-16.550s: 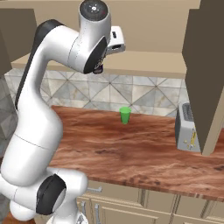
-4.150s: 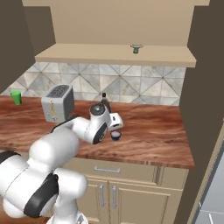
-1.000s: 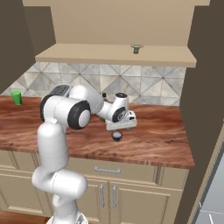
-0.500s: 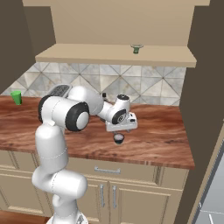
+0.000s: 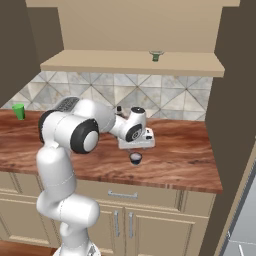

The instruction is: Pick the canned food and yogurt from the counter and place them in the cabinets closest to them.

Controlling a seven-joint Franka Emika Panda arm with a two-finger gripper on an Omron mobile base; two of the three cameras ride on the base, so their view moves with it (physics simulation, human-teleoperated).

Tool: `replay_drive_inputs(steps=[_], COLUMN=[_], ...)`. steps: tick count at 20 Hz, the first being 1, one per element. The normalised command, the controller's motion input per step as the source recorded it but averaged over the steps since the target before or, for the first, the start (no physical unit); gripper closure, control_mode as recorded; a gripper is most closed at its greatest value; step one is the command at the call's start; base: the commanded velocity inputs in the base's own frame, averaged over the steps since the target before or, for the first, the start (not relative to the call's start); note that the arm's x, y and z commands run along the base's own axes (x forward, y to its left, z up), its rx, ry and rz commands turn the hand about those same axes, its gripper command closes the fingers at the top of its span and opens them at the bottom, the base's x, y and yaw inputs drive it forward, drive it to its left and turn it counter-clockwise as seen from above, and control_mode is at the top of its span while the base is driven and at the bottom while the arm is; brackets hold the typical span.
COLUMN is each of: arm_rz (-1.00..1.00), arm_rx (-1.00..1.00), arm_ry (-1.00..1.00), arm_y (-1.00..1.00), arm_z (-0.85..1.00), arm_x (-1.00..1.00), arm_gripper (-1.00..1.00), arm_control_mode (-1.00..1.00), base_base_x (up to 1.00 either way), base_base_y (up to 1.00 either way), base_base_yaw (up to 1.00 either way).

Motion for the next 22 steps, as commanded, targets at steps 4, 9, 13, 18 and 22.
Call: replay_drive_inputs(steps=[4, 9, 13, 18, 22], arm_rz=[0.00, 0.00, 0.00, 0.00, 0.00], arm_rx=[0.03, 0.02, 0.00, 0.00, -0.02], arm_ry=[0.00, 0.00, 0.00, 0.00, 0.02], arm_y=[-0.33, 0.00, 0.07, 0.03, 0.03], arm_z=[0.00, 0.00, -0.04, -0.01, -0.27], arm_x=[-0.38, -0.04, -0.21, -0.02, 0.00], arm_gripper=[-1.00, -1.00, -1.00, -1.00, -1.00], arm_control_mode=[-1.00, -1.00, -1.00, -1.00, -1.00], base_base_x=[0.00, 0.00, 0.00, 0.00, 0.00], base_base_y=[0.00, 0.00, 0.00, 0.00, 0.00], base_base_yaw=[0.00, 0.00, 0.00, 0.00, 0.00])
